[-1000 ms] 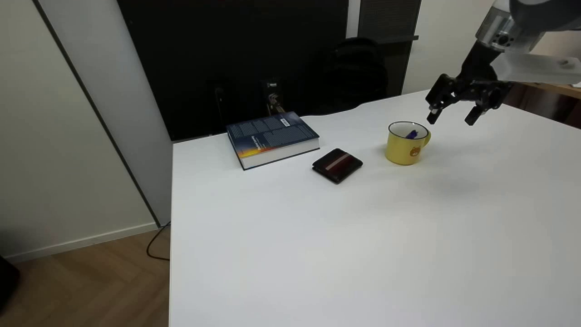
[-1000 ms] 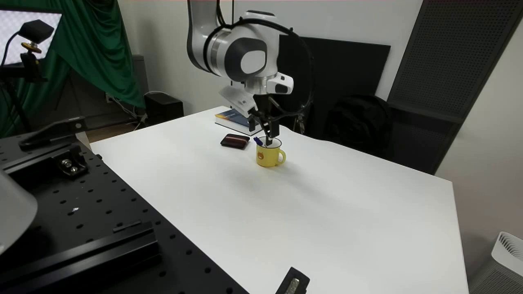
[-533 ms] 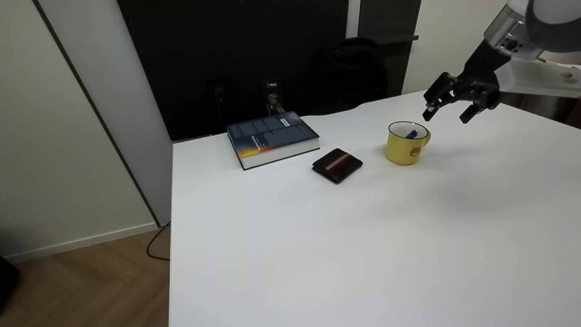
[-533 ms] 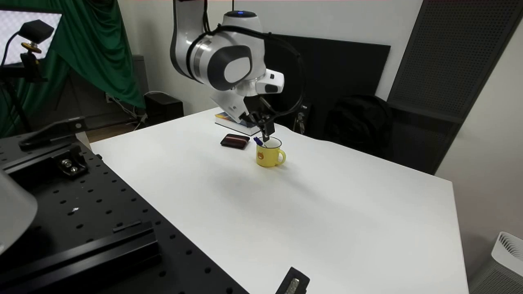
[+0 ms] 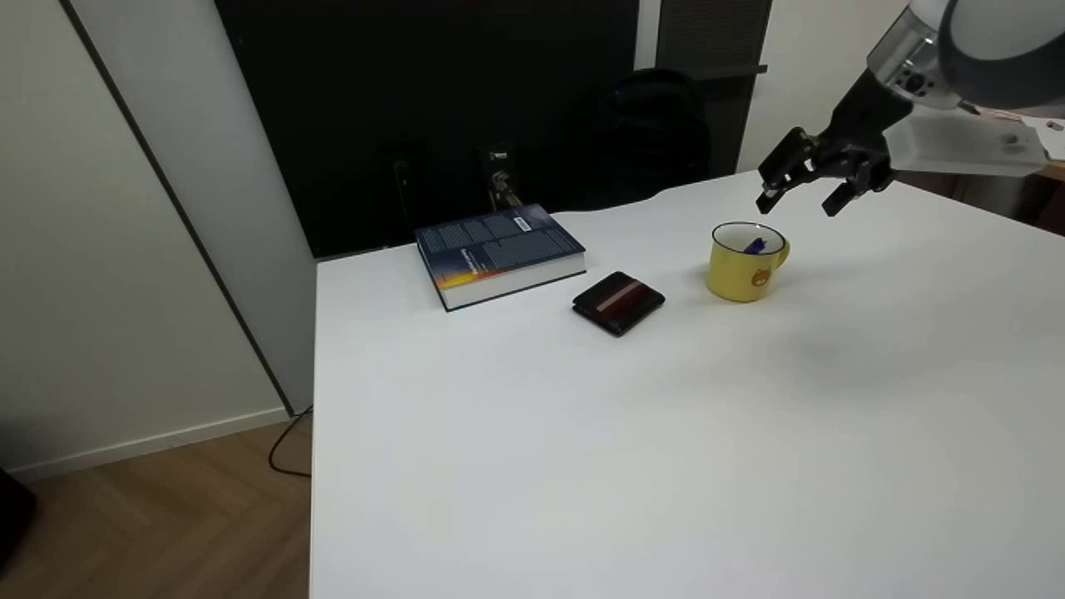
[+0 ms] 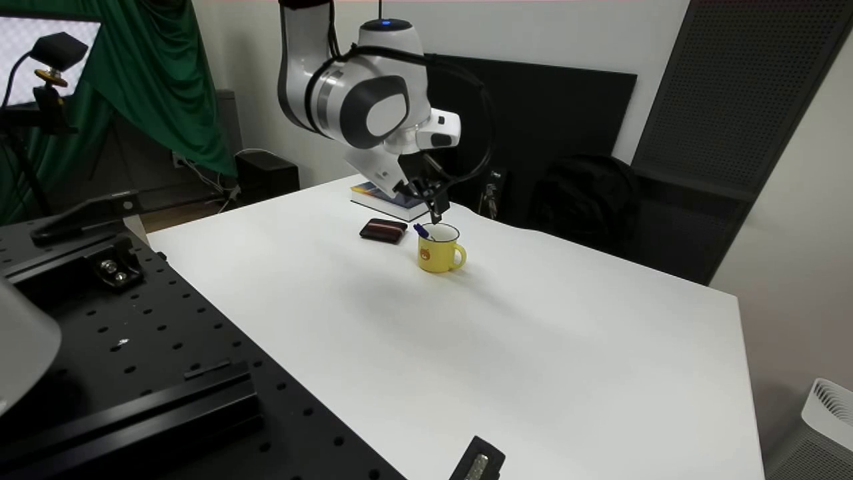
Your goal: Pick the pen from the table, put it in the cup, place it back on the table then put it in the cup again
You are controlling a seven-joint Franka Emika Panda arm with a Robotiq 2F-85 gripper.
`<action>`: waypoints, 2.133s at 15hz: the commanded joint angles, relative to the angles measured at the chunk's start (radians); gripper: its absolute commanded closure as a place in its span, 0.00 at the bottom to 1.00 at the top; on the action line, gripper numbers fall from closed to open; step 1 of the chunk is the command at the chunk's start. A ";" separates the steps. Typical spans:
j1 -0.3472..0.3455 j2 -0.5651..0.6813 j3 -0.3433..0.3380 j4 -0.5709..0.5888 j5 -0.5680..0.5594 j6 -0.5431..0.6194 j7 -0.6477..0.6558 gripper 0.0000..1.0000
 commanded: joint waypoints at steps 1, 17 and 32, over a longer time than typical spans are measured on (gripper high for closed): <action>0.051 0.026 -0.039 0.048 0.002 -0.001 -0.010 0.00; 0.115 0.083 -0.085 0.045 0.026 -0.003 -0.008 0.00; 0.303 0.175 -0.233 0.165 0.126 -0.003 -0.005 0.00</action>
